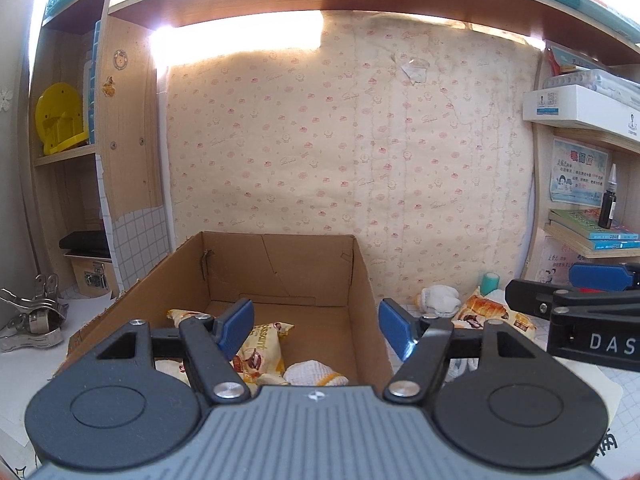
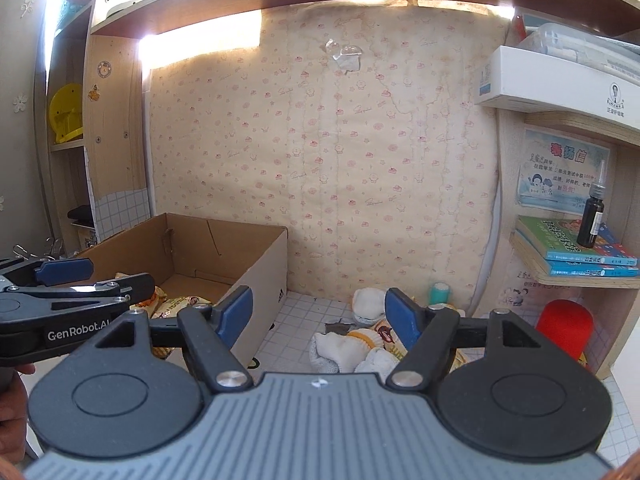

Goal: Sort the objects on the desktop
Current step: 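Move both tools back toward the pile of items on the desk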

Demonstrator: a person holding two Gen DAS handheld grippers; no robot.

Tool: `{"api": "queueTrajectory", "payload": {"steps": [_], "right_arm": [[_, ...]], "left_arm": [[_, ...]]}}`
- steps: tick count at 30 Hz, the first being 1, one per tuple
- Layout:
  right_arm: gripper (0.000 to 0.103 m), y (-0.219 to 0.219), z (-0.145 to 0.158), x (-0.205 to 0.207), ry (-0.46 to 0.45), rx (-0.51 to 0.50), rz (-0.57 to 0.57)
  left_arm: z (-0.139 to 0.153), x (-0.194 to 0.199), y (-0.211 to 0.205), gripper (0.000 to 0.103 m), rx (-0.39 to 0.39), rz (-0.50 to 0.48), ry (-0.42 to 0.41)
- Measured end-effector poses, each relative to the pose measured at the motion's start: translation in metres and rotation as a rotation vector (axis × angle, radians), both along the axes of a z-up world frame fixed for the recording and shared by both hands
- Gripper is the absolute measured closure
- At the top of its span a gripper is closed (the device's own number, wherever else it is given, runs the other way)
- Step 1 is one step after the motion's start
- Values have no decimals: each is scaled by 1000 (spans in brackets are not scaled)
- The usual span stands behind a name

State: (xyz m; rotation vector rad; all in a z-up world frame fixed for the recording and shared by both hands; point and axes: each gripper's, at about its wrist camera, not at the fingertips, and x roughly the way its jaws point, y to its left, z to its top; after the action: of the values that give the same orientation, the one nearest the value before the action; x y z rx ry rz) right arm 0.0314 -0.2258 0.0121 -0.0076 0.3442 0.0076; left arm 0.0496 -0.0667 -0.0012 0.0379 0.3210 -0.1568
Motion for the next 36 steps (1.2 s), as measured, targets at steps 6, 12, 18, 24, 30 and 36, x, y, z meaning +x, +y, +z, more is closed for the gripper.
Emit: {"api": "queueTrajectory", "payload": {"steps": [6,12,18,24,30,36], "right_arm": [[30,-17,-2,-13,-4,12,-36],[23,-31,-5,-25,-11,17,-76],[21,-45,-10,-34,-8,31,-112],[21,-57,-17,-40,6,36,-134],[21,-64,-26,-44,28,34,-149],[21,-68,-38,-44,57,29,-157]], "left_arm": [[-3,-11,-20,31,2,-50,4],[-8,-20,-38,29,2,-93,11],[-15,-26,-51,28,-6,-114,21],[-23,-30,-60,28,-2,-130,31],[-33,-33,-64,26,6,-140,47],[-40,-39,-67,25,12,-136,34]]}}
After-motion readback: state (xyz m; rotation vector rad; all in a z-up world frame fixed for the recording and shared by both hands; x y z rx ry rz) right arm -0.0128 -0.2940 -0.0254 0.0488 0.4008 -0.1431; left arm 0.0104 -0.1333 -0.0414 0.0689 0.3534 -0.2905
